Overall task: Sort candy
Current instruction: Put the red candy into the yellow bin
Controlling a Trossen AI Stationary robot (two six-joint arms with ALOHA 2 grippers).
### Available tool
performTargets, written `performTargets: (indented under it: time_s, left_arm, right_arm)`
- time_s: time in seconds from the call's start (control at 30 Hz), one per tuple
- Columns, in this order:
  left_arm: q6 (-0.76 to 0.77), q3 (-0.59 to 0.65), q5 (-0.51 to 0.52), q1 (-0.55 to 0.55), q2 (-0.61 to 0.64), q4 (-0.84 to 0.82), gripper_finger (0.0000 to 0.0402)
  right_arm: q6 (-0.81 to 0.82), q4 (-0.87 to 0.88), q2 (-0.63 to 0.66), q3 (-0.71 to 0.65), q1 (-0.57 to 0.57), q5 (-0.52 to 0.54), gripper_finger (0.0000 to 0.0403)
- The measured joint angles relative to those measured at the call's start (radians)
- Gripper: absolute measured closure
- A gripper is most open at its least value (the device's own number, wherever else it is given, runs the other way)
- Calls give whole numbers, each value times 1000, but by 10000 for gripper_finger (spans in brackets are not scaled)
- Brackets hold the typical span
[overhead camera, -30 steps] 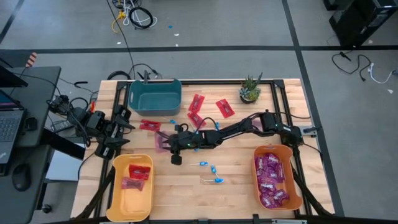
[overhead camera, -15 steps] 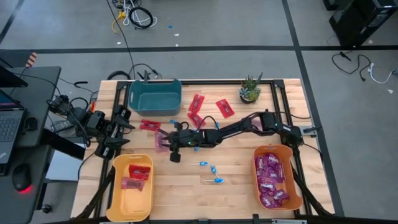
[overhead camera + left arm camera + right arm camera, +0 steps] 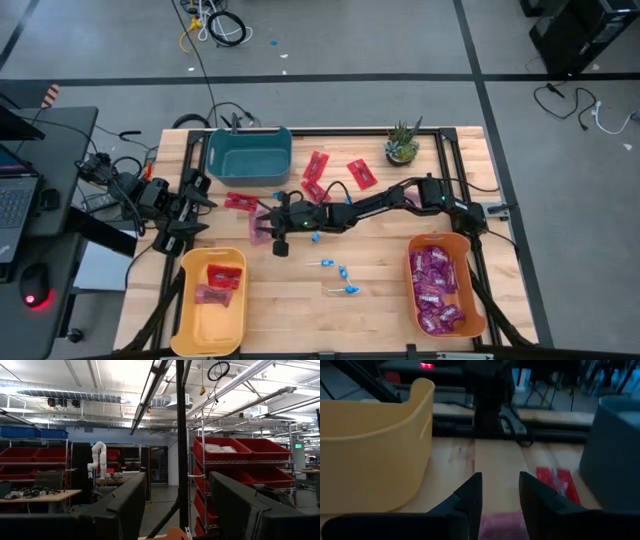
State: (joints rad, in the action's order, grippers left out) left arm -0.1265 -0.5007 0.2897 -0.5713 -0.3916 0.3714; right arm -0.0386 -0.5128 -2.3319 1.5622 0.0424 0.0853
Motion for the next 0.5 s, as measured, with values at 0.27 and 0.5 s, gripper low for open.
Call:
performTargets:
  time_s: [0.27,0.5]
  left_arm:
    - [6,0,-2,0,0,-2,183]
    - [2,0,-4,0,0,0,183]
  right_arm:
    - [-43,-81,-77,3,-4,36,288]
    - [25,-35,-73,6,-12,-4,288]
